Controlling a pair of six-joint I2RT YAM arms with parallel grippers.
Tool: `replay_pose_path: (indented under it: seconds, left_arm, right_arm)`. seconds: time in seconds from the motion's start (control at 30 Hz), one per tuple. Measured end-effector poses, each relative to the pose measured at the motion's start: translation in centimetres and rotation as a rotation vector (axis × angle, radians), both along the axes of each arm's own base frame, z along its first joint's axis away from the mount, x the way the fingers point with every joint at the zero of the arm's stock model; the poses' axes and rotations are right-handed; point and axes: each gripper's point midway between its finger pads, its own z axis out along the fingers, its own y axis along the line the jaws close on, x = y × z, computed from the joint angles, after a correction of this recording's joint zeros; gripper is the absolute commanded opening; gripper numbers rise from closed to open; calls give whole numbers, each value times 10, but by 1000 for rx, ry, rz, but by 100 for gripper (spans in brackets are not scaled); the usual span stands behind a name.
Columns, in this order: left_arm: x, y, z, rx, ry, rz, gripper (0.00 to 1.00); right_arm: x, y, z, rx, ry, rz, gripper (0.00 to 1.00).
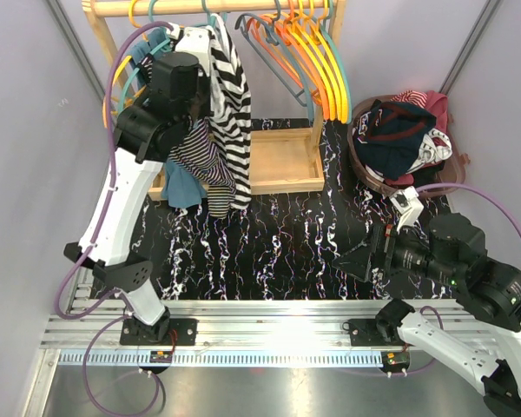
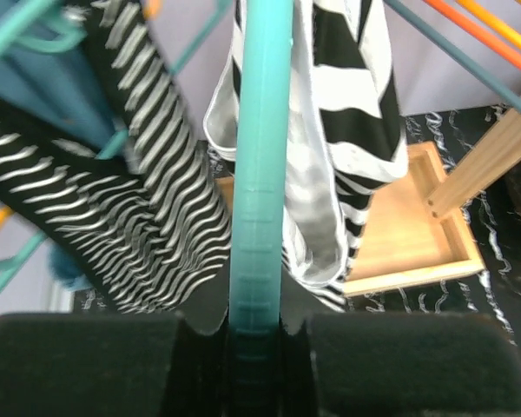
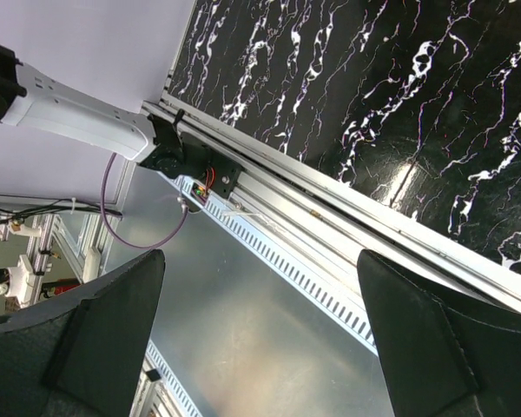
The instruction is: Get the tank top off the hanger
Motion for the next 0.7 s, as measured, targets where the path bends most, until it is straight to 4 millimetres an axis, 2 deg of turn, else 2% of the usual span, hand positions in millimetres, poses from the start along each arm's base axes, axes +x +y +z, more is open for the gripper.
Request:
replay_pose_path:
  seconds: [0.13,0.5,0.63,0.7]
  left_arm:
    - [-9,11,10,27,-31,10,0]
    - [-20,13,19,49,-72,-13,0]
    - [-46,14,9,-4,-49,-41,0]
    - [-67,18,5,-48,-49,-59,0]
  right_arm:
    - [1,-1,-1,0,1,-16,100]
    - [7,2,-15,-8,23,-27,100]
    - [7,2,-17,0,23,-32,100]
    - [6,2,-18,2,24,-33,100]
